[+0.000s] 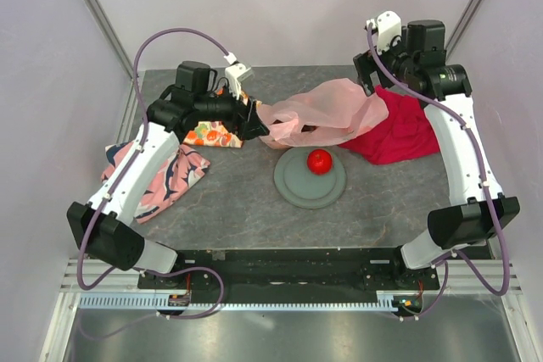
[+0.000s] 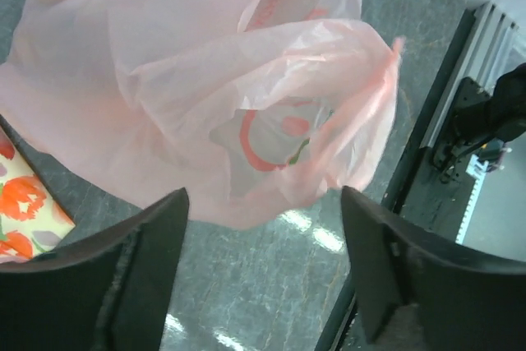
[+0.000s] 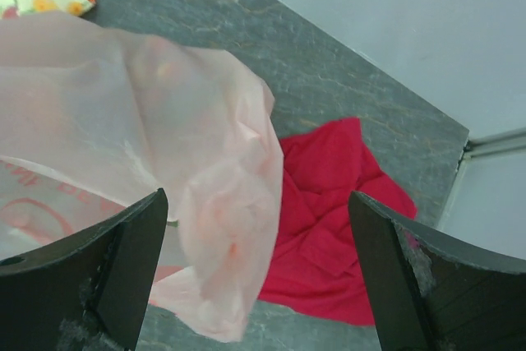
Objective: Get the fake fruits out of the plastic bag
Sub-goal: Adjust the plastic bag at the center of the board.
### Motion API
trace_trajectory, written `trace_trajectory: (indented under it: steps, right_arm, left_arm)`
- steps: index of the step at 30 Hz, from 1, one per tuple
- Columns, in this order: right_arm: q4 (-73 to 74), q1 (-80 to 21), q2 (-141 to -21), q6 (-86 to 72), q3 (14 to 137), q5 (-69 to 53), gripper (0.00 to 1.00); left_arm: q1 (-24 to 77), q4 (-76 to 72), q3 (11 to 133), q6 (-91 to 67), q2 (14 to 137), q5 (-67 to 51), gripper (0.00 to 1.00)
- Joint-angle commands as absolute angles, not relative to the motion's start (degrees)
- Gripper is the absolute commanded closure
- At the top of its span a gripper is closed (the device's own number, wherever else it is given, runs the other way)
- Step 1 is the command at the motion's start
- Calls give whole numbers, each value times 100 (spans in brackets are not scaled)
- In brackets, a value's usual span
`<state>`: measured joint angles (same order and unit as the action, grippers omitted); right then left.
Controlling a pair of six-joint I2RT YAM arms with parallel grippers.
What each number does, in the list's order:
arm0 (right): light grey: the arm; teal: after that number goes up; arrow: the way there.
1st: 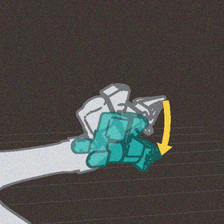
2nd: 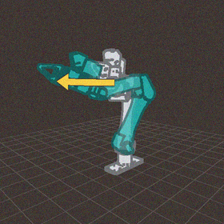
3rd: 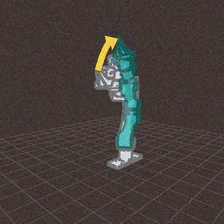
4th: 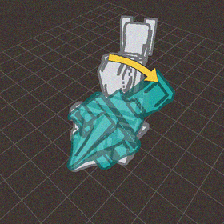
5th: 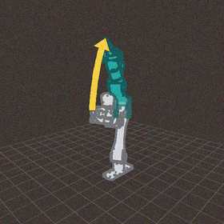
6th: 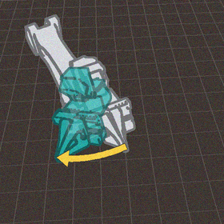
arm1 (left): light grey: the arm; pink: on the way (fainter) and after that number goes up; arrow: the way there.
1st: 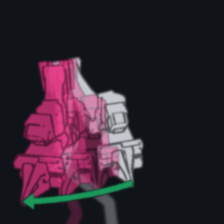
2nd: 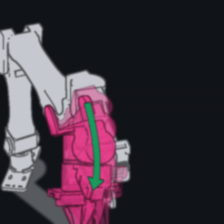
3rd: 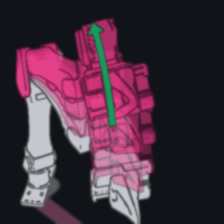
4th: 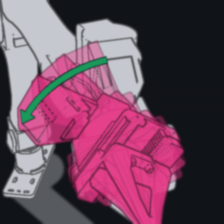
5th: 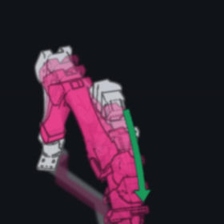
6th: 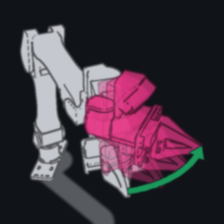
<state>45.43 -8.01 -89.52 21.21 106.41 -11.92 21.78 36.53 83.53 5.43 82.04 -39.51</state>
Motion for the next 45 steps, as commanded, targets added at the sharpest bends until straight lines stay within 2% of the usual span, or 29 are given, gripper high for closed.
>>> trace_trajectory:
  steps: [1, 6, 13, 18, 21, 23, 26, 27, 29, 30, 31, 32, 35, 36, 37, 40, 42, 45]
  right_arm:
    - [4895, -791, -8938, 2426, 10608, -817, 2]
    - [5492, -791, -9175, 2610, 11187, -1167, 2]
    - [6433, -791, -9053, 3366, 11137, -1450, 2]
    - [6074, -782, -8947, 3349, 10425, -1222, 2]
    - [5994, -782, -9157, 3436, 10301, -1037, 2]
    - [6090, -782, -9289, 3524, 10353, -1089, 2]
    - [5951, -782, -9527, 3542, 10502, -1265, 18]
    - [5802, -791, -9727, 3438, 10581, -1292, 36]
    - [5380, -791, -10053, 3068, 11149, -1441, 51]
    - [5292, -791, -10577, 2963, 11536, -1589, 62]
    - [5187, -791, -10930, 2657, 12036, -1600, 66]
    - [5177, -800, -11760, 2524, 13285, -1591, 69]
    - [4863, -791, -13134, 2015, 15530, -1381, 100]
    - [4530, -791, -13227, 1926, 15617, -1319, 100]
    - [3552, -800, -13193, 1864, 15148, -1162, 100]
    - [1372, -791, -12544, 1390, 13874, -802, 100]
    - [907, -791, -12436, 1073, 14052, -511, 100]
    - [625, -678, -12498, 723, 14966, -45, 100]
  left_arm:
    - [2241, 3507, 8841, 659, 7919, -4332, 8]
    - [2460, 3524, 9228, 659, 8094, -4922, 5]
    - [3366, 3586, 9650, 1362, 8743, -3482, 4]
    - [3542, 3814, 9940, 1678, 9123, -3279, 5]
    - [3647, 4060, 10151, 1801, 9316, -3208, 10]
    - [3691, 4385, 10396, 1907, 9535, -3085, 24]
    - [3691, 4851, 10827, 2127, 9851, -2857, 98]
    - [3674, 4878, 10898, 2127, 10061, -2656, 98]
    - [3473, 4651, 11135, 2180, 10273, -2576, 98]
    - [3350, 4519, 11275, 2127, 10518, -2506, 98]
    - [3053, 4404, 11720, 2023, 10712, -2479, 98]
    - [2902, 4221, 12038, 1961, 10905, -2409, 98]
    - [2339, 4061, 13593, 1618, 11846, -2355, 98]
    - [2129, 3956, 13953, 1530, 12091, -2442, 98]
    - [2057, 3825, 14514, 1416, 12398, -2426, 98]
    - [1951, 2772, 14766, 1433, 12507, -2076, 98]
    - [1951, 1781, 14739, 1372, 12428, -1699, 98]
    - [2047, 1346, 15326, 1589, 12463, -1442, 98]
